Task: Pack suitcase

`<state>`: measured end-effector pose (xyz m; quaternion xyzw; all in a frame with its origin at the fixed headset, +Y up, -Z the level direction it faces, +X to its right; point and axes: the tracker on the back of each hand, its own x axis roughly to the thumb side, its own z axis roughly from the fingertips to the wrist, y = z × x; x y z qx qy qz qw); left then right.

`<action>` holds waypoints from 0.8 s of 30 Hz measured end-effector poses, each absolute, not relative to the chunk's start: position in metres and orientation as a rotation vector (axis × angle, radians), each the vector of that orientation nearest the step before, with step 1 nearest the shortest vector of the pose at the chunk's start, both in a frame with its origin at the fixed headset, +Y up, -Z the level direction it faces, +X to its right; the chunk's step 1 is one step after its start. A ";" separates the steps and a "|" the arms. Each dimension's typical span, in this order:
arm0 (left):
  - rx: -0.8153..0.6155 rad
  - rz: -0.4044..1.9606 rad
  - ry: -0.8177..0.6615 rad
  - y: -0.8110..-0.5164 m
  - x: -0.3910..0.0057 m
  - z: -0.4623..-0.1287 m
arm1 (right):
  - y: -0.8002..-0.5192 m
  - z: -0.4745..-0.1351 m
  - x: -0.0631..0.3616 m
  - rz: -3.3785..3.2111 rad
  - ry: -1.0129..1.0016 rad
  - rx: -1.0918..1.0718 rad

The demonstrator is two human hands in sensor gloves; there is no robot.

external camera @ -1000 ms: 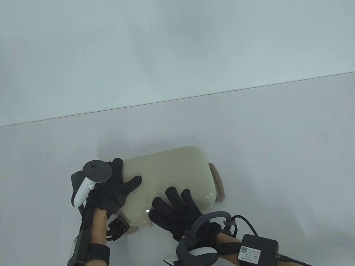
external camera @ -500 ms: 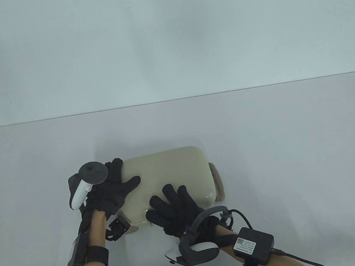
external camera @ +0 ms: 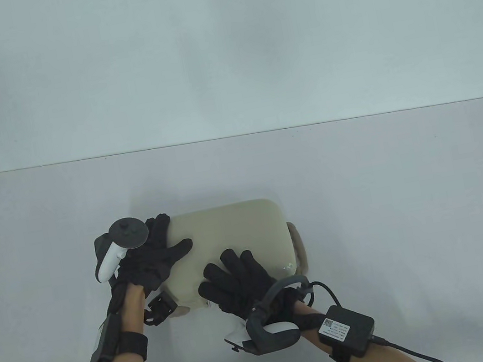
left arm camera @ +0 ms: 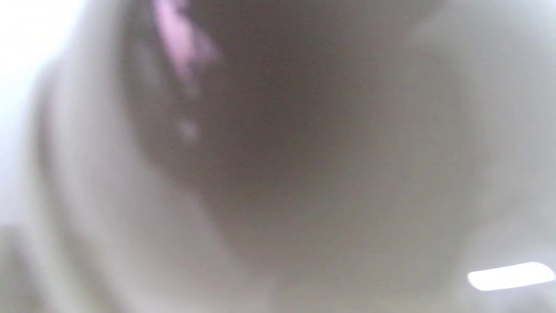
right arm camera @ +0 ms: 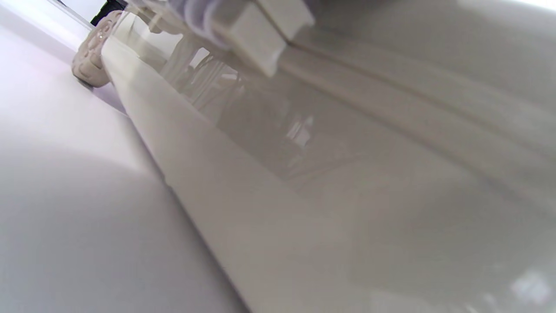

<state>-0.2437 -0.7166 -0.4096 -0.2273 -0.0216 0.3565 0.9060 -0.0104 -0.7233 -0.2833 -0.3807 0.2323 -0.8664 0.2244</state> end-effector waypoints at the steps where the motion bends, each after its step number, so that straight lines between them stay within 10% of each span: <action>1: -0.473 0.719 -0.043 -0.715 -0.243 -0.410 | -0.719 -0.284 -0.010 -2.412 0.601 -1.063; 12: -0.093 0.426 -0.213 -0.642 -0.218 -0.346 | -0.629 -0.282 0.033 -2.947 0.374 -0.935; 24: 0.002 0.067 -0.351 -0.653 -0.201 -0.283 | -0.640 -0.292 0.105 -3.200 0.203 -0.629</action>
